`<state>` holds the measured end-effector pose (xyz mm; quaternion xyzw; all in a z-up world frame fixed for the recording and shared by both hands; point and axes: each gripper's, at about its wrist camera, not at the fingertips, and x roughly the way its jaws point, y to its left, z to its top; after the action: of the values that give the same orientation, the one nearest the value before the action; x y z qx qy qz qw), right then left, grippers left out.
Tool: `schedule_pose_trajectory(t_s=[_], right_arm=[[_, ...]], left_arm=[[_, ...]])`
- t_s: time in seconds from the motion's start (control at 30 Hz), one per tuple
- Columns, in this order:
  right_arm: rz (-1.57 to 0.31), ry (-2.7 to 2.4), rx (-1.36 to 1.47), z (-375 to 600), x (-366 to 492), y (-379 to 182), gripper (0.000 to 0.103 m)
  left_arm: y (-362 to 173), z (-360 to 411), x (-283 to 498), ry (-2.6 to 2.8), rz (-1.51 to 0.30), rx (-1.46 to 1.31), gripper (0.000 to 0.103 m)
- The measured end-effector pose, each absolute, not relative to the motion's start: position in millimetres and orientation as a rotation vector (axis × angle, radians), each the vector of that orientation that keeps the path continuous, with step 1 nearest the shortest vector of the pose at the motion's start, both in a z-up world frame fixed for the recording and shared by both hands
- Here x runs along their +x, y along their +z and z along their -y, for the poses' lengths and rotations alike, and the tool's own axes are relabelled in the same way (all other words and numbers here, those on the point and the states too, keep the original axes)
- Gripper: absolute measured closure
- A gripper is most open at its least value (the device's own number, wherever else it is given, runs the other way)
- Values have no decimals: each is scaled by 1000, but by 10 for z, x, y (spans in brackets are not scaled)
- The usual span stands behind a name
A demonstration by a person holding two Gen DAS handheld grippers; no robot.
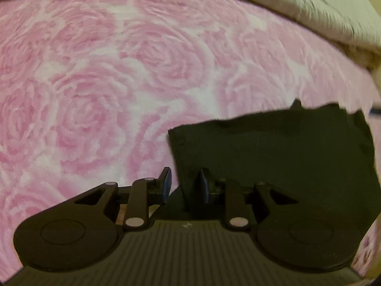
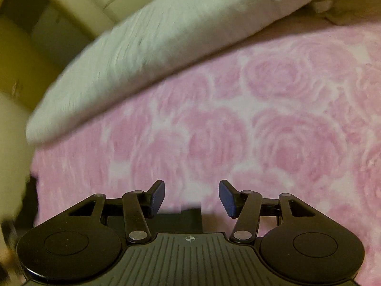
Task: Fold clothes
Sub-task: 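Lower the hem onto the shirt and press the fold with both grippers, then open both grippers and lift them off the folded shirt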
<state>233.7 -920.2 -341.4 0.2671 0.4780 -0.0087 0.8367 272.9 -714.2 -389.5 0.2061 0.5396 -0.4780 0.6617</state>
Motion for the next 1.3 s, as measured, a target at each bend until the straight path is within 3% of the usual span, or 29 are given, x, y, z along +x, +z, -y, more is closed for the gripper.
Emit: schedule_pose_trajectory(t_s=[0.17, 0.2, 0.27, 0.33, 0.4, 0.43, 0.47, 0.67, 1.23, 1.3], right_arm=[[-1112, 6, 447, 8901, 2218, -3664, 50], [-1109, 5, 448, 8900, 2210, -3659, 56], [-1103, 5, 450, 8896, 2194, -3648, 92], [-1098, 4, 451, 8893, 2178, -3637, 95], [-1092, 3, 453, 8890, 2162, -3625, 95], [-1089, 3, 454, 8889, 2154, -3620, 95], [-1086, 3, 455, 8887, 2146, -3614, 95], [-1069, 1, 461, 8878, 2097, -3581, 96], [-1094, -37, 465, 8871, 2305, -3849, 99], [-1084, -66, 439, 8846, 2270, -3777, 97]], left_arm=[[-3868, 7158, 2778, -1091, -1248, 343, 79], [-3856, 7149, 2794, -1095, -1253, 308, 74], [-3865, 7161, 2786, -1089, -1253, 305, 68], [-3876, 7174, 2777, -1083, -1252, 306, 69], [-3887, 7186, 2767, -1076, -1251, 306, 72], [-3893, 7193, 2763, -1072, -1251, 306, 79], [-3898, 7199, 2758, -1069, -1251, 307, 102], [-3627, 6940, 2791, -1077, -1169, 294, 101], [-3923, 6982, 2860, -1009, -1198, 413, 100], [-3846, 6943, 2838, -997, -1183, 419, 94]])
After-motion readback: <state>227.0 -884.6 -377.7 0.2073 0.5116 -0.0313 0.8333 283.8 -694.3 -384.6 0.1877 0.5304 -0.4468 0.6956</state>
